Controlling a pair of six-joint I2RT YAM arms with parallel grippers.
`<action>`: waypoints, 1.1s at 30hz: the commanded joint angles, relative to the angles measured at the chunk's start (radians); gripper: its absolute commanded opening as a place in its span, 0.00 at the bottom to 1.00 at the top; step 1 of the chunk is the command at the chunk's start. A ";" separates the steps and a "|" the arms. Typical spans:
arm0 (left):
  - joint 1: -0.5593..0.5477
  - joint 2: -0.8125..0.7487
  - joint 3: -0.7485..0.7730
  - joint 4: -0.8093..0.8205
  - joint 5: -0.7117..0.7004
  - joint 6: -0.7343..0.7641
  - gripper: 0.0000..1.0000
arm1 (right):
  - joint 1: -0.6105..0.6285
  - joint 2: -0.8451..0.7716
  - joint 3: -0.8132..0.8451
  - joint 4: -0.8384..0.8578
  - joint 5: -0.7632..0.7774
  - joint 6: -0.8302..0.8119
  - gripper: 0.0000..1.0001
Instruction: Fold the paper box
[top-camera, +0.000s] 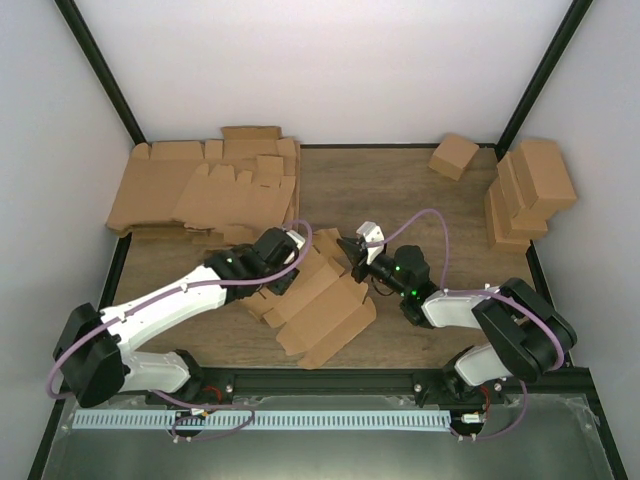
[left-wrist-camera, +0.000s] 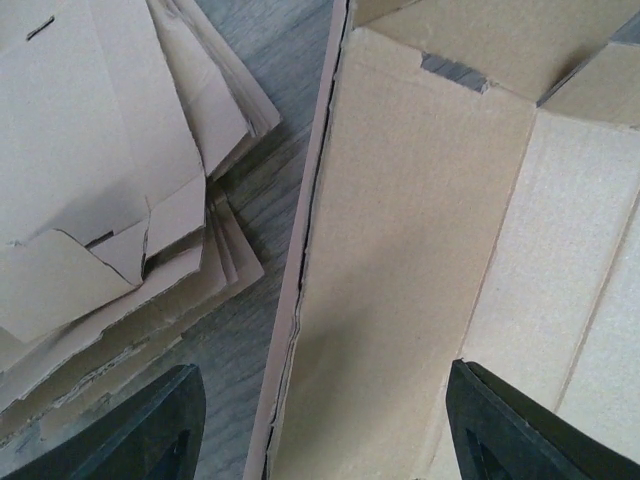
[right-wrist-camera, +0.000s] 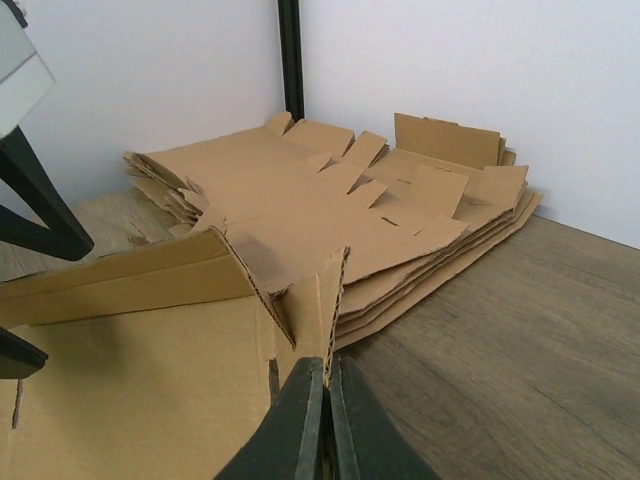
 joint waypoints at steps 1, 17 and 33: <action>-0.002 0.016 -0.011 0.012 -0.034 -0.019 0.67 | 0.007 -0.011 0.033 0.015 -0.014 0.002 0.01; -0.039 0.046 0.042 -0.062 -0.190 -0.031 0.06 | 0.009 -0.003 0.040 0.008 -0.027 0.006 0.02; -0.275 0.201 0.171 -0.222 -0.615 -0.031 0.04 | -0.005 -0.123 0.025 -0.156 0.047 0.055 0.32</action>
